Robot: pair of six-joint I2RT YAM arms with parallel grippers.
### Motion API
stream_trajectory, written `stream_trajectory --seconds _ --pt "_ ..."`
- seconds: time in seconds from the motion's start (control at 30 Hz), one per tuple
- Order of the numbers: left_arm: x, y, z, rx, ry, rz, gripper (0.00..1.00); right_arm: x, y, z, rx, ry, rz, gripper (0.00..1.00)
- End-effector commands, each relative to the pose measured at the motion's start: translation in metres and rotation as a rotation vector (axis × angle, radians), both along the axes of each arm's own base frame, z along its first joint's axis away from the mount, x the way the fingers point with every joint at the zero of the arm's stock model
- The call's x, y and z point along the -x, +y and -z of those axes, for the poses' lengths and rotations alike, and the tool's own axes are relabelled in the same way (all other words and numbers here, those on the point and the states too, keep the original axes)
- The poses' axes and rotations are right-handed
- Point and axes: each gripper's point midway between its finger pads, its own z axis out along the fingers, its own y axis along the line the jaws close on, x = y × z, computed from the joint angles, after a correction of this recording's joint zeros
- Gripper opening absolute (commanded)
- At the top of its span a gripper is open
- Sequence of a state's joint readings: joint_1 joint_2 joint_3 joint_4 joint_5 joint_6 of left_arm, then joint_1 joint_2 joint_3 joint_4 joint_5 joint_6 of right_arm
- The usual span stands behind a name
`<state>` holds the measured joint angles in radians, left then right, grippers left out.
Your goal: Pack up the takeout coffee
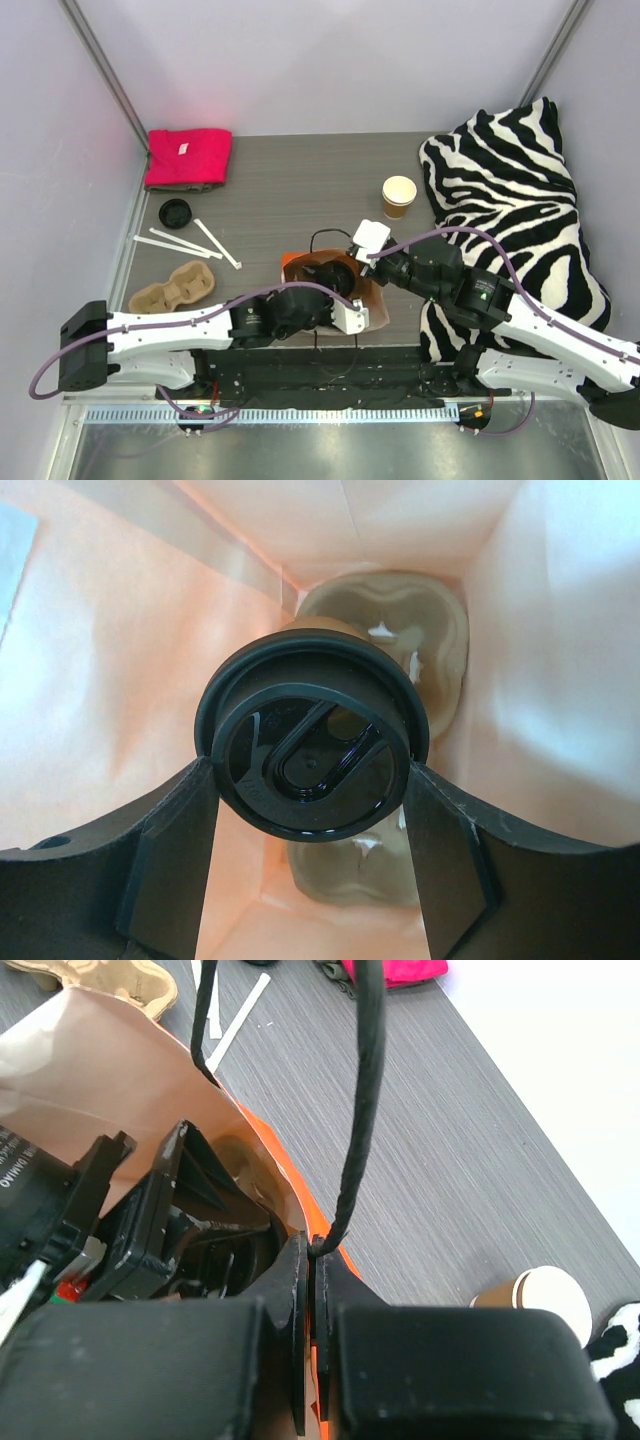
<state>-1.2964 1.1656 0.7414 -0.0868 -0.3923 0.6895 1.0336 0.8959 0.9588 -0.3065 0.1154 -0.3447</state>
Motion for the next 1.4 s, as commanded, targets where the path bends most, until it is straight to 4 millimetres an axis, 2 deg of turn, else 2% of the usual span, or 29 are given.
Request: stream_trajectory --seconds 0.0,0.43,0.73,1.0,1.2,1.33,1.37 --pt "-0.001 -0.019 -0.011 0.062 -0.035 0.033 0.27 -0.001 0.003 -0.030 -0.100 -0.050 0.007 0.01" --pt "-0.002 -0.024 0.014 0.013 -0.049 0.060 0.22 0.007 0.007 -0.032 -0.109 -0.043 -0.036 0.01" --pt "-0.005 -0.031 0.014 0.042 0.010 0.059 0.22 0.011 0.010 -0.029 -0.109 -0.035 -0.060 0.01" --pt "-0.013 -0.028 0.033 -0.022 0.057 0.035 0.21 0.013 0.010 -0.027 -0.112 -0.031 -0.063 0.01" --pt "-0.018 -0.025 0.031 -0.058 0.059 0.008 0.20 0.012 0.009 -0.023 -0.100 -0.021 -0.060 0.01" --pt "-0.018 -0.026 0.023 -0.081 0.078 -0.003 0.20 0.014 0.011 -0.019 -0.105 0.010 -0.061 0.01" --pt "-0.018 -0.023 0.027 -0.110 0.087 -0.005 0.20 0.015 0.011 -0.019 -0.107 0.016 -0.063 0.01"
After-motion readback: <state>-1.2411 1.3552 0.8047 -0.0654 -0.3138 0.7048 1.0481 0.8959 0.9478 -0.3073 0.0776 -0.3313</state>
